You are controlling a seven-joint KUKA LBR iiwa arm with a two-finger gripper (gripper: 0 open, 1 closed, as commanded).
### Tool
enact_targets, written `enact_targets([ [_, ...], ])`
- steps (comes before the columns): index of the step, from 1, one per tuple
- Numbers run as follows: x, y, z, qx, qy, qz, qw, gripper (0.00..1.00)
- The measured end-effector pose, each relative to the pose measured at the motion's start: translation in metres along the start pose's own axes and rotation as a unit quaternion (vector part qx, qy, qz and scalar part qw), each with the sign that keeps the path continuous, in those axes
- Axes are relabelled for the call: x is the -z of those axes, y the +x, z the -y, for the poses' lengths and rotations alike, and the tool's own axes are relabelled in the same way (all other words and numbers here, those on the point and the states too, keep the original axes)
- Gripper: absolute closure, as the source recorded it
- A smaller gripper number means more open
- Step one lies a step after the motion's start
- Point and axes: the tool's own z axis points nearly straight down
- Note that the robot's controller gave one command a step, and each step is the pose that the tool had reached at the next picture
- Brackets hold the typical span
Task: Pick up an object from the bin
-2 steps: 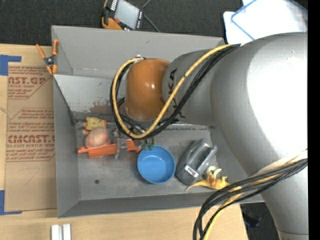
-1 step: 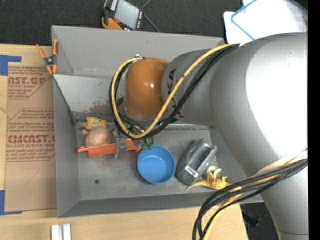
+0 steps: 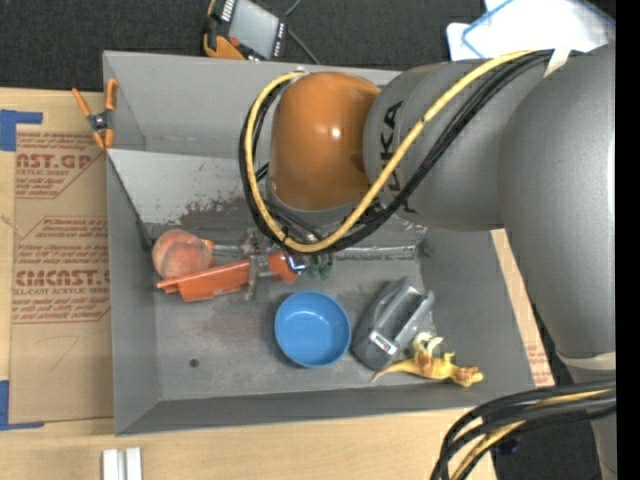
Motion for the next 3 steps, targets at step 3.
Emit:
enact_targets([
  [3,-0.018,0.006,0.013,0.064,0.0,0.0002,0.998,1.0],
])
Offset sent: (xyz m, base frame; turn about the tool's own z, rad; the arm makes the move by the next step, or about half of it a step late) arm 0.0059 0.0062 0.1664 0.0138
